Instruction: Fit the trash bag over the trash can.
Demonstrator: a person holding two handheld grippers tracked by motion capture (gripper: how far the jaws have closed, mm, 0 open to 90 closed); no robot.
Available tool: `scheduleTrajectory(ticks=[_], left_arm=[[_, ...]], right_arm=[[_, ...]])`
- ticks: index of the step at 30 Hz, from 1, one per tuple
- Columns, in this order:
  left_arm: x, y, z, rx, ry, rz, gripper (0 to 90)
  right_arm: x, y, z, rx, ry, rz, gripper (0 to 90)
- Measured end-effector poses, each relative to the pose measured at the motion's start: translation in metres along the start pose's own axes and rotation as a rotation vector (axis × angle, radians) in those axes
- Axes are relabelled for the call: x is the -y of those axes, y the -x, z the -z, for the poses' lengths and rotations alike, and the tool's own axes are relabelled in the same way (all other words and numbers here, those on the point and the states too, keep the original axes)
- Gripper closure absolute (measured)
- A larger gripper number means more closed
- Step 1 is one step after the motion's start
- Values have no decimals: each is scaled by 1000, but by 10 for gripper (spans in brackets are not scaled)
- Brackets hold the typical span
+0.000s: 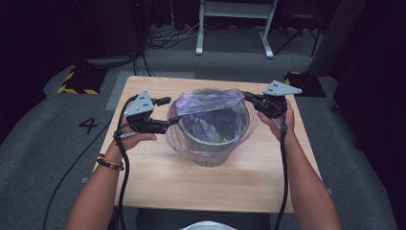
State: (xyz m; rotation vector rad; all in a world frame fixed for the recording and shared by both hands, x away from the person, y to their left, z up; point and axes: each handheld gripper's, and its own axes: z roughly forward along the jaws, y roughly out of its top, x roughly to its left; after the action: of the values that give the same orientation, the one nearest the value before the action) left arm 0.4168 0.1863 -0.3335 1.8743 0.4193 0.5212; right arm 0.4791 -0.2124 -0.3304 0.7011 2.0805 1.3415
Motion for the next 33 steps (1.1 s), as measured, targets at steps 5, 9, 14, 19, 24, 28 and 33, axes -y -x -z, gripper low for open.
scheduleTrajectory(ticks=[5,9,14,19,24,28,33], left_arm=[[1,-4,-10,-20,-42,-25,500],[3,-5,-18,-101,-96,-83,795],[6,-13,-24,-143,-104,-76,900],[8,-22,-32,-166,-95,-37,900],[11,-29,-43,-177,-119,-23,900],[16,-38,-53,-169,-125,25,900],[23,-41,-69,-163,-153,54,900]], right_arm=[[0,-1,0,-15,6,2,900],[0,-1,0,-23,5,3,900],[0,1,0,-24,-3,8,900],[0,4,-3,-16,-13,1,900],[1,9,-9,-10,-43,-9,900],[5,18,-17,-13,-57,-51,900],[15,25,-27,-11,-92,-85,900]])
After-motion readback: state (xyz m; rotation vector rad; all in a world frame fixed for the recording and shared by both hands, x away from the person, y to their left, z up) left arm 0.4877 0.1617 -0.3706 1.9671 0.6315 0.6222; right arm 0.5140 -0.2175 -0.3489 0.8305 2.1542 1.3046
